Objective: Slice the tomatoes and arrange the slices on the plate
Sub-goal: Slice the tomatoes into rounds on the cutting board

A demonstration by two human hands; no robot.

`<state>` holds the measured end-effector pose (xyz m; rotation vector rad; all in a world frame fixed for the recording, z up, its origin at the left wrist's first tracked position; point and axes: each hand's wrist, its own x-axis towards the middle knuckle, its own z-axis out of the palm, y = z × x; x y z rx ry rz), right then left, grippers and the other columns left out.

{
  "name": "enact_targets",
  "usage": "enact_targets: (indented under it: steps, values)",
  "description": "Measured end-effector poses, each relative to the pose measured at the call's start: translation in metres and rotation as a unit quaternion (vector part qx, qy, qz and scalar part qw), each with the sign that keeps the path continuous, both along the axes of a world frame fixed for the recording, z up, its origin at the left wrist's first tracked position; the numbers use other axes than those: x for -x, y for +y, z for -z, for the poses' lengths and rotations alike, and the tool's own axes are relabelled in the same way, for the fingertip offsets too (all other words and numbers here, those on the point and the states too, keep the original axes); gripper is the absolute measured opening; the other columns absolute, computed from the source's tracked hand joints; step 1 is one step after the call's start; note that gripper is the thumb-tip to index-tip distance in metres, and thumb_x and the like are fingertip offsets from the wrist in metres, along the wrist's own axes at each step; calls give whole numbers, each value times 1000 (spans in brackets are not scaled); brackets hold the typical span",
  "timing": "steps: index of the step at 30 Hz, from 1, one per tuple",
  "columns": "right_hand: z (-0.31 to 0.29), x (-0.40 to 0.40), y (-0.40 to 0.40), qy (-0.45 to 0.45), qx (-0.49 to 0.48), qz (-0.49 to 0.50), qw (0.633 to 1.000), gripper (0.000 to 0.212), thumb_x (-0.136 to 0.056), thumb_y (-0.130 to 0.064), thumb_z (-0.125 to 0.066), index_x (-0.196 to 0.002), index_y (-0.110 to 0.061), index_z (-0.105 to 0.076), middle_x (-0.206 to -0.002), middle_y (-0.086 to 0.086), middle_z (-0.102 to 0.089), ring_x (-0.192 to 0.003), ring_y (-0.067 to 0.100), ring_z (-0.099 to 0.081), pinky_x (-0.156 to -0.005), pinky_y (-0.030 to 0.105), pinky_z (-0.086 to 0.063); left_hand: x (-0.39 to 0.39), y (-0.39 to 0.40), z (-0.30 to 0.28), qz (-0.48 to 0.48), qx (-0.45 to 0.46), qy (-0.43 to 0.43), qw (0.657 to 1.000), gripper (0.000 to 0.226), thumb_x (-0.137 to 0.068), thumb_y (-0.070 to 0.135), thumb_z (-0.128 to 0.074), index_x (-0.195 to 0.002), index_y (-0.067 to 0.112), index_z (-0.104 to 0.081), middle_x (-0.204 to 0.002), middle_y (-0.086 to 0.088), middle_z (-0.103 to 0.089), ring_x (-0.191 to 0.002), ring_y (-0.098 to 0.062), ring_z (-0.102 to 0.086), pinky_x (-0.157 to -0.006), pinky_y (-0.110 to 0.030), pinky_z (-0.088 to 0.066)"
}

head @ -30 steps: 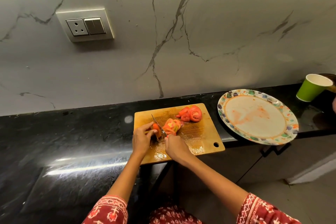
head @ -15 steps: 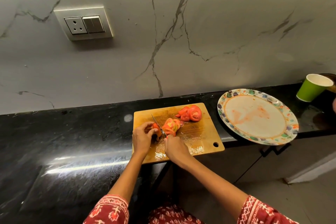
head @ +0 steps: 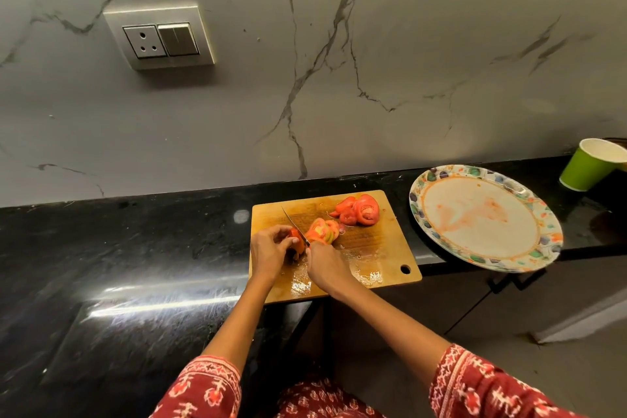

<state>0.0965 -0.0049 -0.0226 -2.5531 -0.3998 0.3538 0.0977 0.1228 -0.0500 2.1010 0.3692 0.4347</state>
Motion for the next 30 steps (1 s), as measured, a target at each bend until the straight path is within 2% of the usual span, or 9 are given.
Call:
enact_targets:
  steps: [5, 9, 14, 20, 26, 30]
  values:
    - [6, 0, 1, -3, 0, -8, 1000, 29, -102, -24, -33, -112, -4, -53, -110, 19, -62, -102, 36, -59, -76, 36, -43, 0, -2, 3, -18, 2, -8, 1000, 19, -73, 1, -74, -91, 7, -73, -87, -7, -72, -79, -12, -66, -77, -25, -54]
    - [13, 5, -9, -15, 7, -17, 1000, 32, -102, -25, -30, -117, -2, -47, -109, 20, -61, -101, 36, -58, -71, 35, -39, 2, -7, 4, -25, 6, -13, 1000, 19, -73, 1, -73, -92, 7, -73, -88, -7, -72, -80, -15, -67, -77, -27, -54]
    - [15, 7, -11, 4, 6, -16, 1000, 34, -103, -25, -28, -114, -2, -49, -109, 20, -60, -100, 36, -56, -71, 35, -37, 1, -9, 3, -29, 7, -14, 999, 16, -75, 1, -72, -90, 7, -73, -87, -4, -71, -78, -13, -65, -73, -21, -50]
    - [9, -7, 10, 29, -12, -2, 1000, 31, -102, -24, -32, -111, -3, -54, -111, 19, -60, -101, 35, -58, -75, 35, -41, 6, -7, 6, -19, 9, -27, 999, 16, -73, -1, -72, -85, 9, -73, -80, 3, -69, -75, -12, -66, -73, -22, -53]
    - [20, 2, 3, 0, 24, -29, 999, 33, -103, -23, -29, -117, 0, -49, -112, 21, -60, -102, 36, -57, -70, 34, -36, 4, -2, 11, -35, 31, -33, 998, 16, -73, 1, -73, -85, 12, -73, -80, 3, -70, -77, -12, -67, -74, -26, -55]
    - [24, 7, -4, -17, 46, -28, 998, 33, -103, -22, -28, -118, 0, -47, -112, 21, -61, -104, 37, -57, -75, 37, -42, 3, -3, 10, -21, 25, -30, 999, 16, -73, 1, -73, -86, 11, -73, -80, 5, -69, -75, -11, -66, -72, -21, -54]
